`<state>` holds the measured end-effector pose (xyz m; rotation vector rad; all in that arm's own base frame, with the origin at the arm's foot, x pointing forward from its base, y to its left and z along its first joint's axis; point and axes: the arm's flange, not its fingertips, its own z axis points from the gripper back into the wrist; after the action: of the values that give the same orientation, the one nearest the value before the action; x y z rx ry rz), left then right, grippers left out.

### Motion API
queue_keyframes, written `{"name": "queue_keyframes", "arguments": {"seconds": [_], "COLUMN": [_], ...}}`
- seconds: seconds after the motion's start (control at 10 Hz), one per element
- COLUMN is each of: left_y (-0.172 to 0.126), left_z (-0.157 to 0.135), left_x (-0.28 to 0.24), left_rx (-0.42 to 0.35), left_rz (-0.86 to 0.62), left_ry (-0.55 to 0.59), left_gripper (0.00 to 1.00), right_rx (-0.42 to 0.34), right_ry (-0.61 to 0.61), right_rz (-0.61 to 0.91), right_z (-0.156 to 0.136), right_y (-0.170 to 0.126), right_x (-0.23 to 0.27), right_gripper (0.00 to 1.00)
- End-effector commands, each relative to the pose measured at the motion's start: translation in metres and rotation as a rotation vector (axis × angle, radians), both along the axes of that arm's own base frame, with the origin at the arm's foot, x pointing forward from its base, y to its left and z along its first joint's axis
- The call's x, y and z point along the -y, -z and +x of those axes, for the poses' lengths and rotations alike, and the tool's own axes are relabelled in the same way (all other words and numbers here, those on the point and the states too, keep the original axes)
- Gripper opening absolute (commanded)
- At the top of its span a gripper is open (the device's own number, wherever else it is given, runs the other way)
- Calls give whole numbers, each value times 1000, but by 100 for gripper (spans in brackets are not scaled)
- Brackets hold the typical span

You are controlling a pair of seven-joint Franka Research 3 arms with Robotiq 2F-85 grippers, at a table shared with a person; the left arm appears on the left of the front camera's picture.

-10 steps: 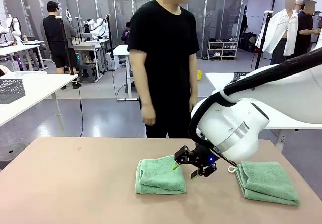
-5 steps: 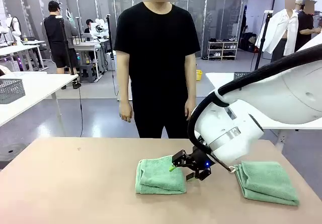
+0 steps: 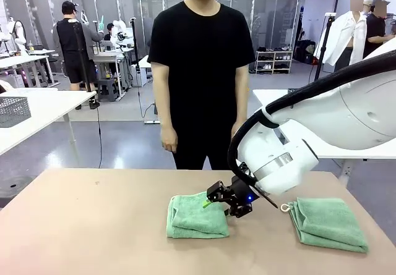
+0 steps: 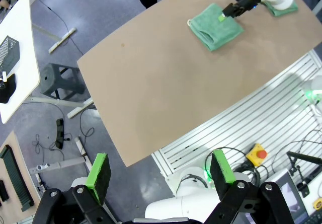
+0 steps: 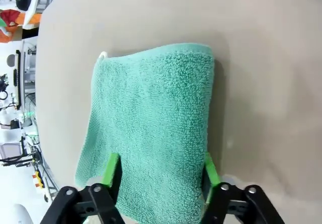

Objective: Fold the towels and place them in the basket.
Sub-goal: Stack the folded Towel with hook on the right side of the table.

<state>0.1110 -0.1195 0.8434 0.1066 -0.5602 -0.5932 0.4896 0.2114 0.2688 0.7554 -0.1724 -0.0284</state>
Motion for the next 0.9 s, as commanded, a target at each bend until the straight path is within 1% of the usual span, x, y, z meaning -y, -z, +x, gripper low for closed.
{"name": "queue_keyframes", "arguments": {"seconds": [0.0,0.2,0.3,0.4,0.7,0.8], "left_y": [-3,-3,-3,-3,-3,-3], "left_z": [-11,-11,-11,-11,-11,-11], "left_x": [1,1,1,1,1,1], "left_rx": [12,12,12,12,12,12], "left_rz": [1,1,1,1,1,1], "left_ry": [10,10,10,10,10,10], "left_gripper": [100,100,100,100,100,100], "right_rx": [3,-4,-5,-6,-10,-23], "right_ry": [-2,0,0,0,-4,-13], "right_rz": [27,21,19,17,20,51], "right_z": [0,1,1,0,-2,-5], "right_y": [6,1,0,-1,-6,-9], "right_x": [-3,-6,-7,-8,-10,-12], "right_gripper": [0,0,3,0,0,0]}}
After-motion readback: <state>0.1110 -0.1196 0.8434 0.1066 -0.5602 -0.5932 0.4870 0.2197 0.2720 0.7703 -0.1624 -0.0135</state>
